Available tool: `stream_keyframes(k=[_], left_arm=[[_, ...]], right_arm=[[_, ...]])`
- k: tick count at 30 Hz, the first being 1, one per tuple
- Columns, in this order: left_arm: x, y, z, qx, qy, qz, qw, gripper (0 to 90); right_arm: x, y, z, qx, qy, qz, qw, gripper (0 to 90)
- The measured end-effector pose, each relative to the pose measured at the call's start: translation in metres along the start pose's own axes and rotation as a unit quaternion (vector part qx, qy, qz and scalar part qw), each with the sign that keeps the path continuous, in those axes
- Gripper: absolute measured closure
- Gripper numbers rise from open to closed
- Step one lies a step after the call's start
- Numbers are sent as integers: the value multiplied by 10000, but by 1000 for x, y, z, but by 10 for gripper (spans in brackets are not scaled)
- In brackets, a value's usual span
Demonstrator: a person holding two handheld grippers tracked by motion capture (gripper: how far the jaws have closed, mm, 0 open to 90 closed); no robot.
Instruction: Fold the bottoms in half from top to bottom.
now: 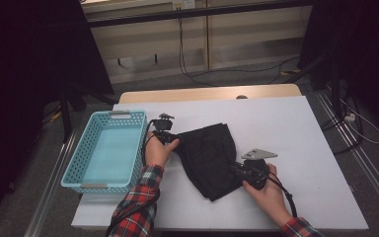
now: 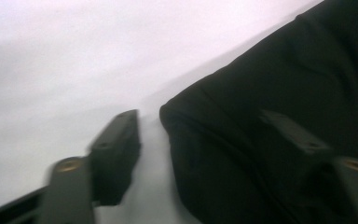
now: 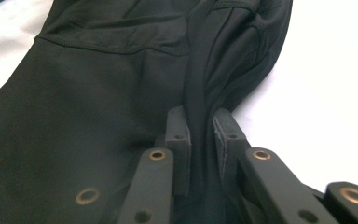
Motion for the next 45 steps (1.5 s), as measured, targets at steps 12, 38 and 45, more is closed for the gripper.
stream_keyframes(k=[12,38,45], left_arm=[[8,9,0,-441,-410,-277,9978,797],[70,15,-60,72,-1680,-77,9857,823],[76,10,-73,212,-1886,20,9818,824]], right_arm=[[1,-5,1,17,31,-73,10000,801],[23,-14,-28,318,854,-81,9958,812],[28,-24,-30,423,1019,-151,9938,813]])
Point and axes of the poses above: each handheld gripper's, and its own axes: z roughly forward along the jaws, x roughly out of its top, y roughly to its right, the point moved 1 cm from there along z, roughly forward along the jaws, and after that the axes turned 1 degree about y, right-handed, at the moved point
